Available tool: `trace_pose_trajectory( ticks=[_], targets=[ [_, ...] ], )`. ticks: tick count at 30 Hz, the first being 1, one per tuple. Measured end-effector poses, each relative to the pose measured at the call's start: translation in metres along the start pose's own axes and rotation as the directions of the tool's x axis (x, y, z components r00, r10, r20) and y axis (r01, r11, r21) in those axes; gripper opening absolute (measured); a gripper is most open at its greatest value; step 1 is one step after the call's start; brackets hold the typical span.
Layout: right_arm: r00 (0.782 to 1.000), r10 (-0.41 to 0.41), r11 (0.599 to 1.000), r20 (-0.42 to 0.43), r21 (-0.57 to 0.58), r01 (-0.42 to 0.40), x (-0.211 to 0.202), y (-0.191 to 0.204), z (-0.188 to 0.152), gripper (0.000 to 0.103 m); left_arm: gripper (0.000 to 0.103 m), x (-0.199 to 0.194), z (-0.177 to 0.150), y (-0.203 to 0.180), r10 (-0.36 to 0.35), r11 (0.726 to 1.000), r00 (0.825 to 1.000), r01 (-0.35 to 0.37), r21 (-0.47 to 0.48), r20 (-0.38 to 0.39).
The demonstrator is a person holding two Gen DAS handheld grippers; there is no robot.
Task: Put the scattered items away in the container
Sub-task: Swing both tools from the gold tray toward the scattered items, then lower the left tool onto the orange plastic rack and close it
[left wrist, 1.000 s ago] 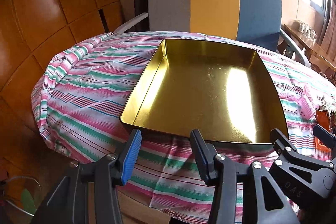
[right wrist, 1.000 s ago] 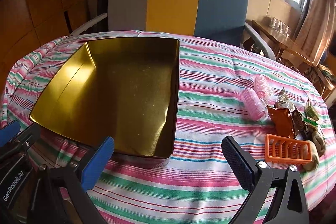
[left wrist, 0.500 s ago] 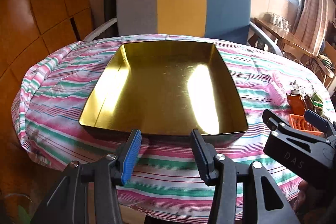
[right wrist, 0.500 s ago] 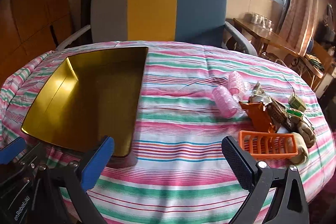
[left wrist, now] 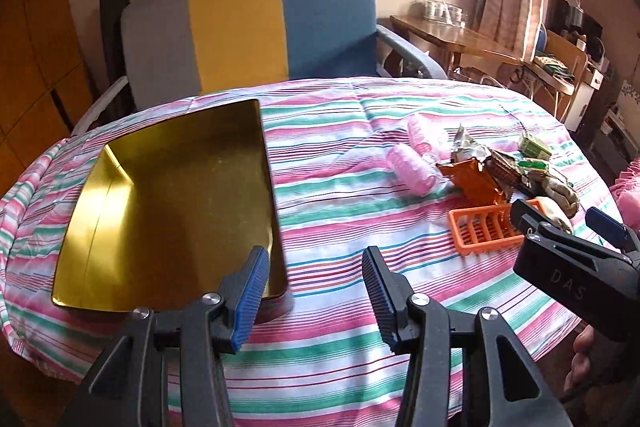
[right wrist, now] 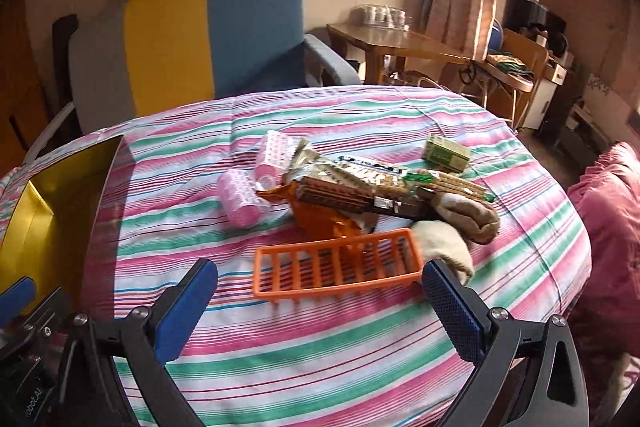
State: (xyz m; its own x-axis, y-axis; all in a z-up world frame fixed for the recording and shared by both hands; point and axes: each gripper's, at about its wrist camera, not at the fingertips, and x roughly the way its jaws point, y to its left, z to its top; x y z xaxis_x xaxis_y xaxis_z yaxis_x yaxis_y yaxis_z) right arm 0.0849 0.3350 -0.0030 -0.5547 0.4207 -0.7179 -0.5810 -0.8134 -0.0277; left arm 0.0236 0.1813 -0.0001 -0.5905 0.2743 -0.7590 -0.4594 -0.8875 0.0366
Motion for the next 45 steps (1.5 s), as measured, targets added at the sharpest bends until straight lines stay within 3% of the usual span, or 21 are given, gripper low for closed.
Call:
trace_pose_trajectory(
  ticks=[7,10,14,18,23,34,45],
  targets=[
    [0.998,-0.055,0.997,-0.008,0.059,0.055,0.001,-0.034,0.005,0.103,0.049,-0.003,0.008,-0.036,-0.038,0.997,0.999,0.036,0.074,0.016],
    [0.999,-0.030,0.998,-0.020,0.060,0.031,0.005,-0.042,0.005,0.103,0.050,0.001,0.011,-0.042,-0.045,0.995,0.999,0.044,0.088,0.012],
    [0.998,0.051,0.995,-0.028,0.083,-0.048,0.011,-0.063,0.000,0.103,0.050,0.017,0.014,-0.052,-0.105,0.988,0.994,0.107,0.108,-0.023],
    [0.991,0.113,0.986,-0.068,0.128,-0.104,0.020,-0.092,-0.009,0.103,0.050,0.033,0.015,-0.065,-0.201,0.972,0.978,0.207,0.113,-0.060],
    [0.985,0.139,0.970,-0.102,0.213,-0.114,0.031,-0.127,-0.023,0.103,0.050,0.058,0.013,-0.084,-0.291,0.944,0.947,0.307,0.119,-0.137],
    [0.957,0.278,0.919,-0.081,0.312,-0.240,0.039,-0.157,-0.025,0.103,0.050,0.105,0.016,-0.103,-0.290,0.943,0.928,0.319,0.093,-0.235],
    [0.945,0.314,0.894,-0.088,0.363,-0.263,0.057,-0.161,-0.018,0.103,0.050,0.121,0.014,-0.104,-0.278,0.946,0.928,0.309,0.096,-0.247]
  ],
)
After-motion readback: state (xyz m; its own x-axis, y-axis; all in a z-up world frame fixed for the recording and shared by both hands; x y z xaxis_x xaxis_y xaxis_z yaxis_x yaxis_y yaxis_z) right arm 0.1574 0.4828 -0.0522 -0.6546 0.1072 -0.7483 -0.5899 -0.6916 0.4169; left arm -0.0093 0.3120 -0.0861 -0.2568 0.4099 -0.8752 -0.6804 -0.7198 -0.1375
